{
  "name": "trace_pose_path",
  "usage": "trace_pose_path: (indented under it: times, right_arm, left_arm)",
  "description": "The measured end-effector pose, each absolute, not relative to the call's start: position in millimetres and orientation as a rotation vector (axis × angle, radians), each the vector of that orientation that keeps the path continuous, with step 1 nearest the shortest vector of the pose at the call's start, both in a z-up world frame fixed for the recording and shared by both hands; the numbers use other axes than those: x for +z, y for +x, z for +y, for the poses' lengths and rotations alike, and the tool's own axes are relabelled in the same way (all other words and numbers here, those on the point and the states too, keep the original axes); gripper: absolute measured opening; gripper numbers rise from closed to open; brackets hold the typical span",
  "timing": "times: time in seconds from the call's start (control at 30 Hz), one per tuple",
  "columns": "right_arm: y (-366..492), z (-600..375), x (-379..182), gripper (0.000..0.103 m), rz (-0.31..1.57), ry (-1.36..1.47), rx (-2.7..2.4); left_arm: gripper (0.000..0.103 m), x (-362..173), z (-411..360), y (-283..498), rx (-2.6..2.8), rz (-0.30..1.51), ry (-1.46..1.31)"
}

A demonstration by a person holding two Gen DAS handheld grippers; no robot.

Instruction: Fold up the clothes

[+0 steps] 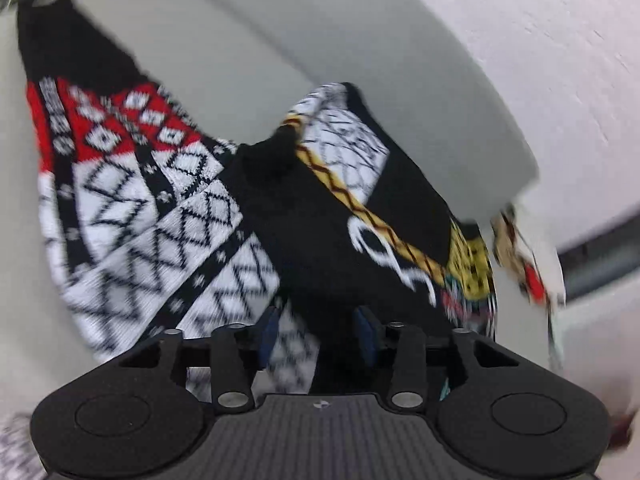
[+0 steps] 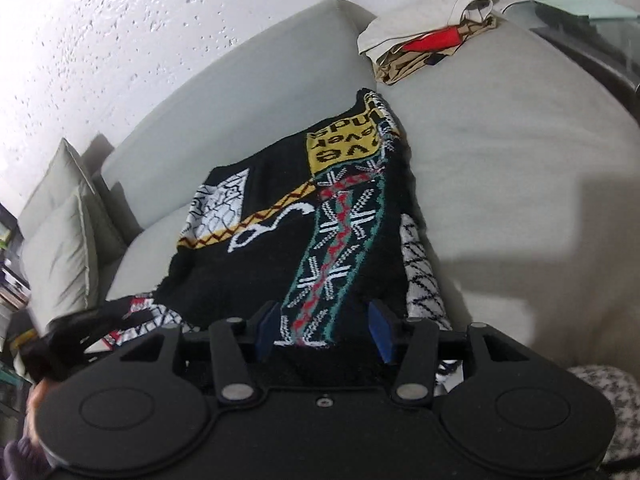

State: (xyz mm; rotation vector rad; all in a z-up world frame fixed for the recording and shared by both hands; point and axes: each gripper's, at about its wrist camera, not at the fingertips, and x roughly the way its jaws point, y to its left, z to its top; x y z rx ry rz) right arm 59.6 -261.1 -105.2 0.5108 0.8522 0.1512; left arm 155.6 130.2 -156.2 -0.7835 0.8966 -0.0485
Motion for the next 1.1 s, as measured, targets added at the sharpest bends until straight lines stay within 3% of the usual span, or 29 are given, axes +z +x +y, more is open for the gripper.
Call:
trace_pose_path:
  times: [0.33,0.37,0.4,0.7,0.73,0.77,0.83,0.9,0.93,1.0,1.1]
  right_arm:
    - [72.3,-258.9,-110.6,0.05,0.844,0.513,0.16]
    - [72.1,-259.4,-110.4,0.05,0.843,0.511,0.153]
    - [71.8,-259.9,-110.3,0.05,0.842,0.508,0.146]
    - [70.5,-259.8,-109.3,0.049,0.829,0.447,0.093]
    - [71.3,-256.2,-109.6,0.045,0.824,0.412,0.092]
    - [72.1,-252.6,-110.0,0.031,0.818,0.376,0.091]
    - [77.2,-241.2,-118.7,0.013,0.836,0.277,0.086]
    - [85.5,-226.5,-134.6,0.011,0.88,0.149,0.075]
    - [92.1,-221.0,-150.4,0.0,0.943,0.044,0.024]
    - [94.9,-222.2,-177.3,0.0,1.006,-0.067,-0.045]
    - [93.7,-227.0,-162.0,0.0,1.021,-0.033,-0.043]
  left_arm:
    - [0.033,-187.5,131.0,207.1,0.04,0.948,-0.827]
    - [0.024,-185.2,128.6,208.0,0.043,0.945,-0.801]
    - [0.007,-180.8,125.2,207.1,0.043,0.941,-0.761]
    - [0.005,-119.9,115.0,137.4,0.014,0.799,-0.615]
    - [0.005,-123.7,116.5,133.1,0.032,0.81,-0.6]
    - [0.005,-127.4,118.0,128.8,0.05,0.82,-0.585]
    - [0.005,-134.9,121.1,120.3,0.086,0.841,-0.554]
    - [0.005,-148.8,123.1,122.0,0.115,0.872,-0.542]
    - [0.006,-157.0,123.9,124.9,0.129,0.889,-0.539]
    - [0.007,-169.8,123.7,129.4,0.148,0.914,-0.52]
    - [0.01,-163.8,114.9,128.4,0.121,0.918,-0.396]
